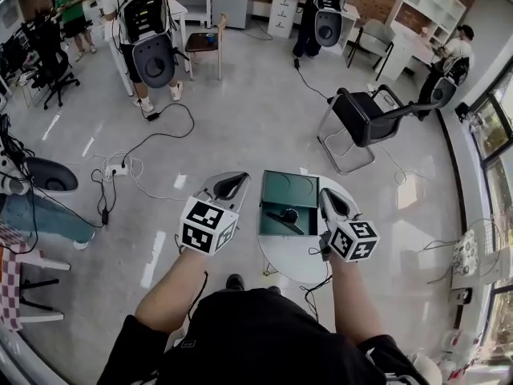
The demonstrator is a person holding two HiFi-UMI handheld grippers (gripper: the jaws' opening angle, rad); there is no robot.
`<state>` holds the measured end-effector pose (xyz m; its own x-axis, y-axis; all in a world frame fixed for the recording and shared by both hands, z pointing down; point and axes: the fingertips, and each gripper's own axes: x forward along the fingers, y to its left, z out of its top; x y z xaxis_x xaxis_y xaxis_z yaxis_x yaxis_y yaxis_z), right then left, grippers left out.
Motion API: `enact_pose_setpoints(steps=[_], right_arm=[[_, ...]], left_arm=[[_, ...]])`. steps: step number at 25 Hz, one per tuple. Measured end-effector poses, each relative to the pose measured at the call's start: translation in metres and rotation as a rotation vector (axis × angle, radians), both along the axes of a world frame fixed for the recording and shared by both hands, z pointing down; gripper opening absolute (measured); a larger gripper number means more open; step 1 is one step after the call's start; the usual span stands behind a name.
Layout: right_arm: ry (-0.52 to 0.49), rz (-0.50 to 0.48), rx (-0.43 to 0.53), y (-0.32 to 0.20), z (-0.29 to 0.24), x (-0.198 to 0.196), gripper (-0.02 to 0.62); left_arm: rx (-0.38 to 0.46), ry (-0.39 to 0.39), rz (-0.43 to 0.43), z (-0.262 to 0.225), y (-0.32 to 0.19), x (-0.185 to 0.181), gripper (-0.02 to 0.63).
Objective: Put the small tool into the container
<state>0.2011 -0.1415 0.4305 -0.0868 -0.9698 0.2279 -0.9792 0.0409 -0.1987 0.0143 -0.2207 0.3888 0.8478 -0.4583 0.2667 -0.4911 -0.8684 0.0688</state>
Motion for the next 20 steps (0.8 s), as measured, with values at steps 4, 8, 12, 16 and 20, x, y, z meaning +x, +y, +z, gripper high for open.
enact_pose_setpoints(steps=[4,8,12,16,20], right_arm=[[0.091,-0.061,0.141,0.014,-0.061,-0.009,0.011],[0.091,-0.101,0.194,0.041,-0.091,-0.004,0.011],[0.117,-0.105,0.228,0.06,-0.117,0.004,0.009],[0.117,-0.095,0.238,0.081,-0.122,0.017,0.009],[0.089,-0.044,0.244,0.094,-0.115,0.041,0.009]], left_arm=[[-0.004,0.061,0.019,-0.023,0.001,0.022,0.006],[0.009,0.071,0.072,-0.036,0.013,0.054,0.006],[0.045,0.066,0.106,-0.053,0.023,0.079,0.006],[0.106,0.06,0.048,-0.067,0.026,0.087,0.006],[0.143,0.057,-0.04,-0.074,0.026,0.079,0.006]])
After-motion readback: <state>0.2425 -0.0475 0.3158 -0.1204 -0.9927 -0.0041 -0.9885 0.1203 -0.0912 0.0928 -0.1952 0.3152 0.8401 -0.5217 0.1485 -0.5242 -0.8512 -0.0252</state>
